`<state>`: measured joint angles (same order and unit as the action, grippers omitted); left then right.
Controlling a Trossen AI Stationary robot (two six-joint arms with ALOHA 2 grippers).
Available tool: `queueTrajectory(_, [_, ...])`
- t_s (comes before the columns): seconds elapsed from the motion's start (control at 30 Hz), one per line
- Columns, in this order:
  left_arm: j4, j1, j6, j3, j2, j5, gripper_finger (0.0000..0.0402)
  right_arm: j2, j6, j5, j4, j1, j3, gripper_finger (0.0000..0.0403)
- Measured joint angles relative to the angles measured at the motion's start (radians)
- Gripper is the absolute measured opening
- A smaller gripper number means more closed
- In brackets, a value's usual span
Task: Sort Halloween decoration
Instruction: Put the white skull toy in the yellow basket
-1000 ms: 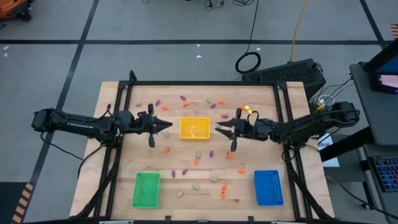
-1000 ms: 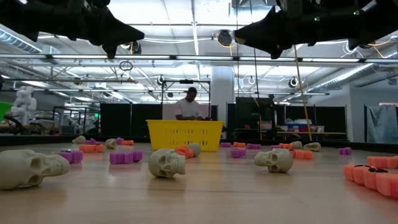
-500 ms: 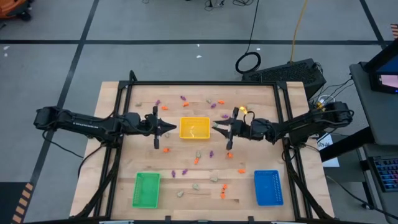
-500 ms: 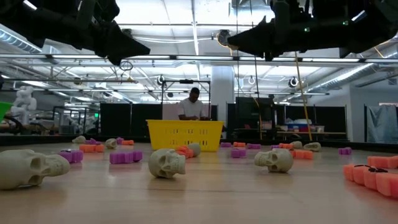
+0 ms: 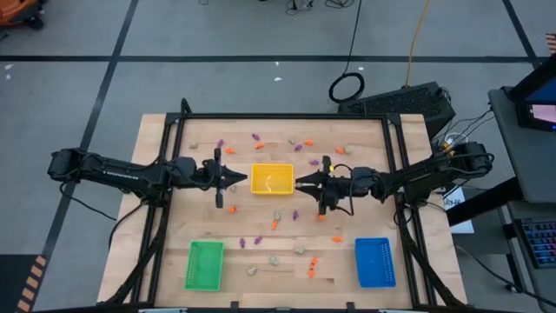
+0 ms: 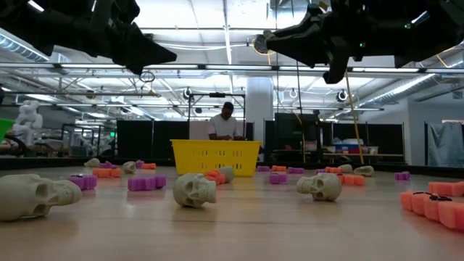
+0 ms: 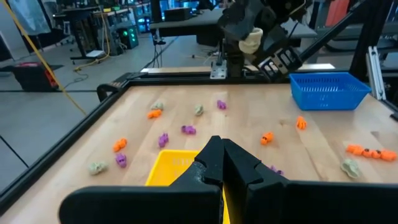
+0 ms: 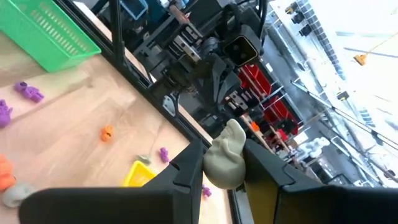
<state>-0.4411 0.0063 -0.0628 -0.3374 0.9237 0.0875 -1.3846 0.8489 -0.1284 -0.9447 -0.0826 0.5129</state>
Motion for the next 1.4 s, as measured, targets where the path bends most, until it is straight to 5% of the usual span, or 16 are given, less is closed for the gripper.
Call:
queueTrajectory(0.97, [0.001, 0.000, -0.021, 0.000, 0.000, -0.003, 0.0000, 0.000, -0.529, -0.001, 0.047, 0.002, 0.000, 0.0075])
queueTrajectory(1.4, [0.001, 0.000, 0.030, 0.000, 0.000, 0.087, 0.0000, 0.000, -0.861, 0.000, 0.080, 0.002, 0.000, 0.0075])
